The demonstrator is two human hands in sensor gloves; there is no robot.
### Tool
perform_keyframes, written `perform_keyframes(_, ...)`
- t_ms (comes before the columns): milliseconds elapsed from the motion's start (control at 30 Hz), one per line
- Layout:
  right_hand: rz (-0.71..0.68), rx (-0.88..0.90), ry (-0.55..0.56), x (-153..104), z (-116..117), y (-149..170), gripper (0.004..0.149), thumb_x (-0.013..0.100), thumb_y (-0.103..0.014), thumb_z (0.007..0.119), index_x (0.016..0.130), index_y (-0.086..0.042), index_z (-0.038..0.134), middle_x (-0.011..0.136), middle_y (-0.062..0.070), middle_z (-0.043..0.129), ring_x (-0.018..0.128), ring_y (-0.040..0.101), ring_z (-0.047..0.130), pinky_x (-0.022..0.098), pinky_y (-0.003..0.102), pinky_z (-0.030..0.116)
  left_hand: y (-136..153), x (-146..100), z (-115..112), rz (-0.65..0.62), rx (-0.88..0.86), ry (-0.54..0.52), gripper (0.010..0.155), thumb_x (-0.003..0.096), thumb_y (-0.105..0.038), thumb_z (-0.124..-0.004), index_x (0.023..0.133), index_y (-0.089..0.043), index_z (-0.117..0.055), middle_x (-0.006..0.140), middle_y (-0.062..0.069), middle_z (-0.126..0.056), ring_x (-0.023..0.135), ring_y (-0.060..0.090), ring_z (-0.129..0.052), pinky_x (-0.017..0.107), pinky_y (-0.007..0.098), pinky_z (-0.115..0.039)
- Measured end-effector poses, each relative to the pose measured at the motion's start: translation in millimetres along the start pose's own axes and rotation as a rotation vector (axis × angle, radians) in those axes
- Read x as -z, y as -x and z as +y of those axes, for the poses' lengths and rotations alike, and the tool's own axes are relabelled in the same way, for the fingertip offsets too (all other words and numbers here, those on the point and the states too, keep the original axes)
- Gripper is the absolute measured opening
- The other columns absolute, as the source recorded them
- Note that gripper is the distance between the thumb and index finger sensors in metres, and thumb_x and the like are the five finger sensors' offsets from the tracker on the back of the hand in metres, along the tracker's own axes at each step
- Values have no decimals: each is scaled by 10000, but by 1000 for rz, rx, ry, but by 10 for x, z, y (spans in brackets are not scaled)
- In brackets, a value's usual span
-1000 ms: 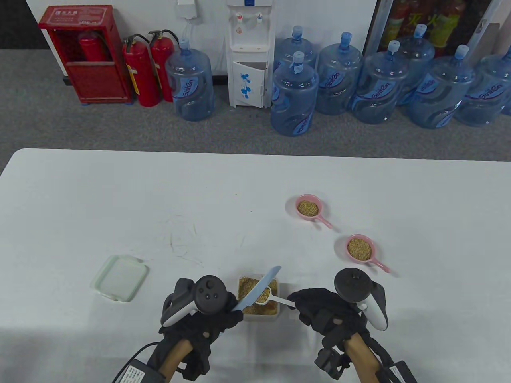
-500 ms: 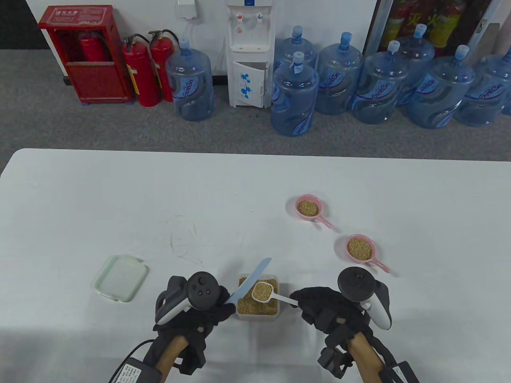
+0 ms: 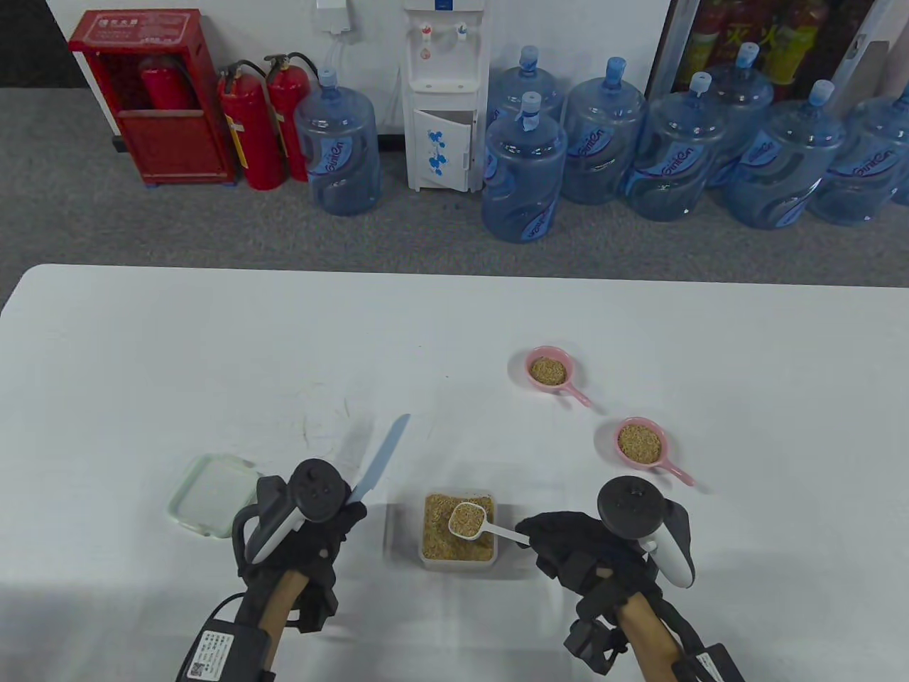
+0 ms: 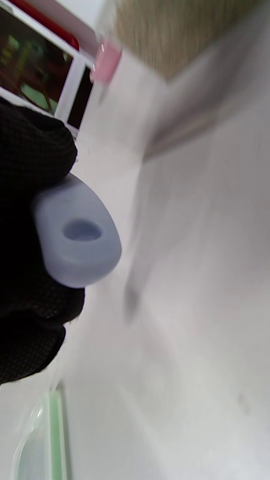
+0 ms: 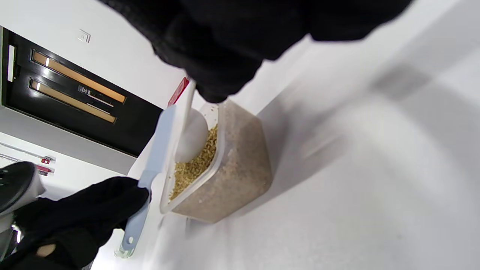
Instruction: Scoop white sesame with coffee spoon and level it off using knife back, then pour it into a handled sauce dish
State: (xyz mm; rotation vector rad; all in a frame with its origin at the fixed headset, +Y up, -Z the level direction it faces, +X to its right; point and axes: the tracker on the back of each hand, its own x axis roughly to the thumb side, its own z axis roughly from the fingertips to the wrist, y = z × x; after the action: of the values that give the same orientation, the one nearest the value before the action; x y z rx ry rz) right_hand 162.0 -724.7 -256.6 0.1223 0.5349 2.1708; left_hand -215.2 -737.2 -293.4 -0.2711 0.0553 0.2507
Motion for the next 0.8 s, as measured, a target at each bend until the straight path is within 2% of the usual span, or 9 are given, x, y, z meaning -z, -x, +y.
perform_keyframes(233, -2, 0, 4, -2, -4, -1, 437, 599, -270, 695, 971, -89, 837, 531, 49, 965, 251, 71, 881, 235, 339, 840, 116, 133, -94, 110, 12, 13, 451, 542, -440, -814, 909, -177, -819, 718, 54, -913, 451, 151, -952, 642, 490, -767)
perform_keyframes(467, -4, -2, 7, -6, -3, -6, 439, 599, -272, 695, 973, -89, 835, 532, 49, 965, 253, 71, 881, 236, 339, 840, 127, 185, -177, 149, 40, 51, 451, 538, -445, -819, 900, -177, -825, 713, 47, -923, 440, 145, -965, 635, 480, -779)
perform_keyframes(667, -6, -3, 3, -8, -1, -7, 438, 599, -271, 695, 973, -90, 836, 532, 50, 965, 252, 72, 882, 236, 340, 840, 107, 185, -178, 172, 48, 41, 443, 527, -456, -828, 883, -193, -824, 700, 40, -921, 436, 145, -966, 633, 478, -781)
perform_keyframes(800, -6, -4, 0, -9, 2, -8, 439, 599, -270, 696, 974, -89, 836, 534, 51, 965, 253, 73, 882, 237, 341, 840, 62, 170, -179, 191, 168, -10, 442, 492, -485, -818, 845, -221, -850, 676, 22, -944, 427, 149, -979, 632, 472, -789)
